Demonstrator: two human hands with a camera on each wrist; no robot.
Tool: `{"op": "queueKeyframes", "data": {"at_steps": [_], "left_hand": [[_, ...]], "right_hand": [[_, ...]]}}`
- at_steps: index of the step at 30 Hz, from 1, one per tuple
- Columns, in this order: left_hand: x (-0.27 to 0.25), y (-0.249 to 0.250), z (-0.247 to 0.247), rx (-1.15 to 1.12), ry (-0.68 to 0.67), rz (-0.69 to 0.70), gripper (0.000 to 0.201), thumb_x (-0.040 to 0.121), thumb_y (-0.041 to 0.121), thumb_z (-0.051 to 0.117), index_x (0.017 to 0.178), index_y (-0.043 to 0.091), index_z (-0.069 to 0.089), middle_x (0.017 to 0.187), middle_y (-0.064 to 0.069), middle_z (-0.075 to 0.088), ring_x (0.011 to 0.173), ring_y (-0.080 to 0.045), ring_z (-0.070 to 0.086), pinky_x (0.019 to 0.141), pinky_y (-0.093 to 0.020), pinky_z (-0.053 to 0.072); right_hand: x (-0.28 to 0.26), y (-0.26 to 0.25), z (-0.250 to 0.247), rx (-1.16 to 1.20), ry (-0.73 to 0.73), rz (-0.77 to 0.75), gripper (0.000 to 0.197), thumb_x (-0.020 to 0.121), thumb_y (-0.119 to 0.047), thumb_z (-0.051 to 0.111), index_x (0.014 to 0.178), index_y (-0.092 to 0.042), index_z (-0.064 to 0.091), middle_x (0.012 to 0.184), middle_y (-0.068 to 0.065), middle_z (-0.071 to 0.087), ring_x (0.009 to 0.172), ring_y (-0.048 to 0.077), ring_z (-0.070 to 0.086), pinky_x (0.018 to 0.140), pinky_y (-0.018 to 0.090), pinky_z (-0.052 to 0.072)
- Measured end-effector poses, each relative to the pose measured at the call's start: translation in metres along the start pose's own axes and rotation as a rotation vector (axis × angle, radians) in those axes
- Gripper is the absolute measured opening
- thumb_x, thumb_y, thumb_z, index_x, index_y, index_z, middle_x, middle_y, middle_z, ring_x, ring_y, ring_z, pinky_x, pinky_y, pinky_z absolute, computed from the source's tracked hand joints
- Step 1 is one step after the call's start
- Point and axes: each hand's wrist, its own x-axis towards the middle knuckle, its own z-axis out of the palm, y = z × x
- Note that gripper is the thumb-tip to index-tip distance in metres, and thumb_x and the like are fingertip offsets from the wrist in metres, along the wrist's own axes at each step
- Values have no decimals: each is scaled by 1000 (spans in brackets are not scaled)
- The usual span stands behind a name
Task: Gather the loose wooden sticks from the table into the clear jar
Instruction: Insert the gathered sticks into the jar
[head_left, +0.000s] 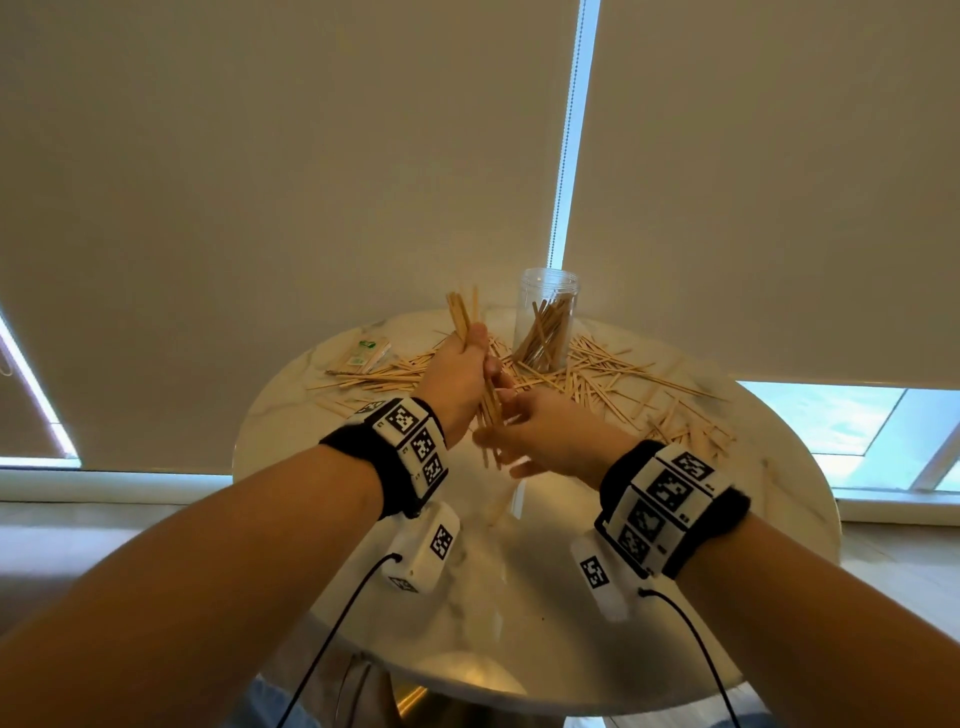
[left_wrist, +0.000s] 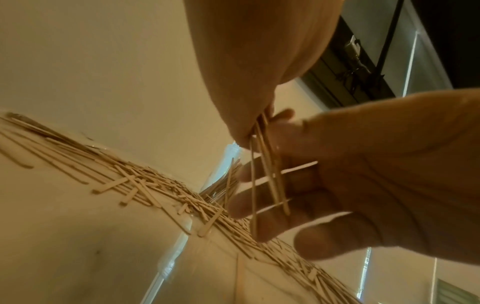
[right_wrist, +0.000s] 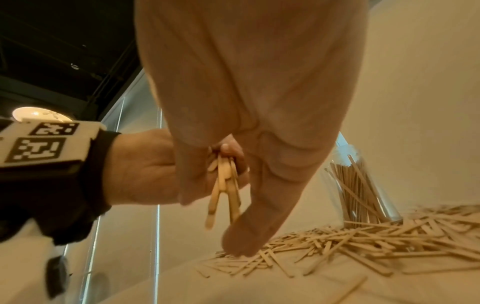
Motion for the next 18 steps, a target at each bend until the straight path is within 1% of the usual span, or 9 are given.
{"op": "queueKeyframes", "data": {"at_steps": [1, 3, 5, 7, 10, 12, 14, 16, 18], "left_hand": [[-1, 0, 3, -75, -9, 6, 24, 106, 36, 40, 96, 15, 47, 62, 3, 47, 56, -15, 51, 69, -36, 51], [-3, -1, 11, -97, -24, 28, 19, 106, 31, 40, 96, 16, 44, 64, 5, 40, 52, -9, 38, 62, -30, 42], [-3, -2, 14, -23, -41, 53, 21, 107, 30, 39, 93, 16, 45, 66, 4, 40, 54, -8, 36, 62, -29, 39], [-3, 1, 14, 69, -37, 62, 23, 107, 32, 38, 92, 16, 46, 68, 4, 42, 54, -8, 38, 60, -27, 39], [-5, 2, 10, 372, -23, 90, 32, 104, 44, 40, 91, 17, 52, 70, 3, 47, 55, -12, 43, 50, -27, 40], [-7, -3, 7, 687, -85, 78, 38, 101, 51, 46, 83, 18, 55, 66, 1, 49, 52, -15, 45, 49, -26, 40], [-7, -12, 3, 958, -151, 40, 40, 98, 47, 52, 79, 14, 60, 66, -4, 54, 53, -20, 49, 49, -24, 40], [-9, -18, 4, 1158, -195, -8, 35, 96, 42, 57, 89, 10, 68, 78, -10, 62, 59, -23, 54, 50, -23, 40], [-18, -17, 11, 1373, -260, -44, 32, 95, 42, 58, 112, 17, 67, 102, -16, 67, 76, -25, 63, 58, -27, 45]], "right_hand": [[0, 0, 2, -30, -25, 4, 16, 90, -27, 73, 99, -13, 70, 92, 4, 75, 86, 18, 74, 80, 31, 61], [1, 1, 3, -70, 13, -15, 13, 93, -19, 69, 95, -7, 73, 92, 6, 77, 85, 19, 75, 84, 30, 60], [2, 3, 5, -59, 57, -28, 10, 94, -17, 68, 92, -9, 74, 90, 4, 78, 82, 15, 76, 82, 27, 61], [0, 6, 3, -70, 67, -20, 9, 89, -23, 74, 88, -14, 75, 86, 1, 77, 80, 15, 75, 81, 32, 62], [-12, 14, -16, -179, 68, 67, 24, 83, -35, 78, 92, -13, 74, 86, 4, 76, 78, 16, 73, 76, 31, 62], [-25, 23, -37, -259, 138, 149, 26, 83, -35, 79, 93, -13, 72, 83, 4, 76, 78, 18, 74, 76, 32, 62], [-39, 37, -57, -361, 170, 235, 24, 83, -32, 79, 90, -10, 73, 78, 4, 76, 75, 21, 74, 75, 34, 62], [-54, 50, -69, -511, 81, 359, 28, 82, -36, 80, 88, -9, 75, 73, 1, 75, 68, 17, 72, 70, 30, 59], [-68, 62, -73, -629, -41, 479, 34, 77, -43, 82, 88, -12, 77, 76, -1, 76, 73, 16, 73, 76, 32, 60]]}}
